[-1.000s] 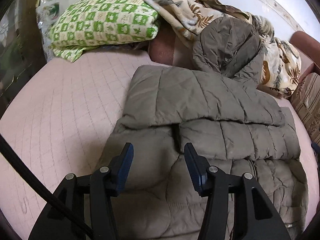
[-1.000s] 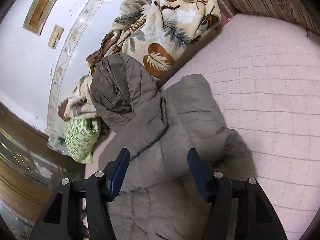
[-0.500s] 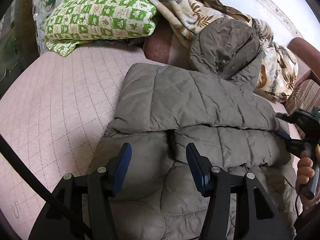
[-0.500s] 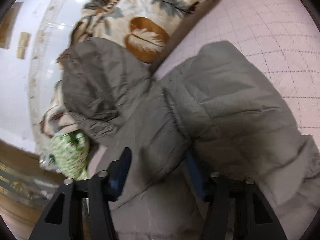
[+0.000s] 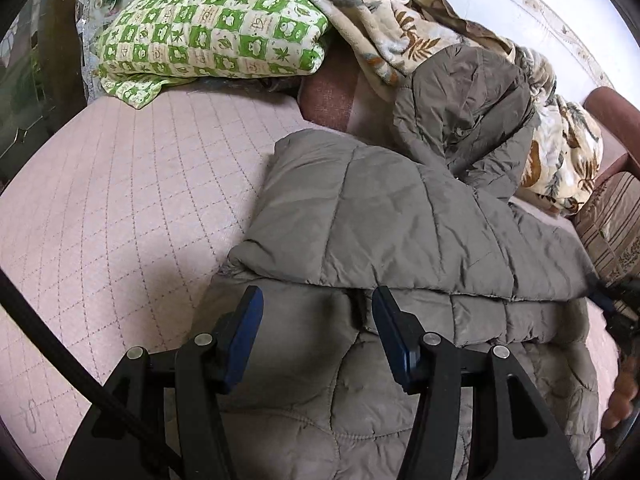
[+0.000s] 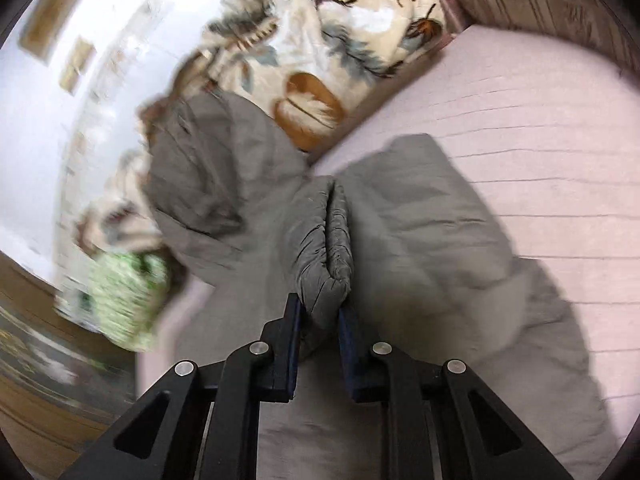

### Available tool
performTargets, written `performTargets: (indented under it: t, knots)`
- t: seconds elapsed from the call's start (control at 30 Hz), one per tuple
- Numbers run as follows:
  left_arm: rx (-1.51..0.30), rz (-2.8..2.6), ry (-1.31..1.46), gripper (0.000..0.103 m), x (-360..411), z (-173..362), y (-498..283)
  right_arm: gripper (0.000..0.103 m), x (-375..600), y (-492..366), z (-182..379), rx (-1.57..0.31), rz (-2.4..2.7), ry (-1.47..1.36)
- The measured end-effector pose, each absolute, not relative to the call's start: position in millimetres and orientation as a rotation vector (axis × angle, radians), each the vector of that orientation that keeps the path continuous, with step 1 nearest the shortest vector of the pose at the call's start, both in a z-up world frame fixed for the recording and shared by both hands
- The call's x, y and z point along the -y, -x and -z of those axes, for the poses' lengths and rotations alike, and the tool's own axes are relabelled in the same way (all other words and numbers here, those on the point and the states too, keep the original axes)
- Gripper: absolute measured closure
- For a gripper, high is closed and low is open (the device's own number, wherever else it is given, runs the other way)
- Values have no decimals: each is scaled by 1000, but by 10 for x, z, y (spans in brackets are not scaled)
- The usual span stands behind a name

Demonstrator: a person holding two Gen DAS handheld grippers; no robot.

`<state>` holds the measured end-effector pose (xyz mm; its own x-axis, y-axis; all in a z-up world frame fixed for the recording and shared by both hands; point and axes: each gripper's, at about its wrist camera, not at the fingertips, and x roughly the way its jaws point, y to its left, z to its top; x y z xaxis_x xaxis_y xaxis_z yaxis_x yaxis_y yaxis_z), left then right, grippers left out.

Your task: Fold large clothes

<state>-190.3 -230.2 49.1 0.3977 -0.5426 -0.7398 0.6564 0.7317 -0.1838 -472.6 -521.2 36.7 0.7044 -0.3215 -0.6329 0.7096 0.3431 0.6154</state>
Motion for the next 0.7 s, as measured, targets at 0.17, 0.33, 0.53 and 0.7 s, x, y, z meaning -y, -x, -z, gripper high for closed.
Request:
performTargets:
  t: [0.17,0.33,0.53,0.7]
  knots:
    - [-863,753,-153,47,2274,-518,1894,65,5291,4698,22,-619,732,-1036]
    - [-839,751,-128,43,2309,-624,1808,38,5031,4886,-434,-551,871,-925]
    - [-819,742,-149,43,2507,-633,1718,27,4872,4448,-650,-495,767,-607]
    - [-810,727,-207,42,2672,-560,1645,27,4815,4071,-336,-637,765,-465]
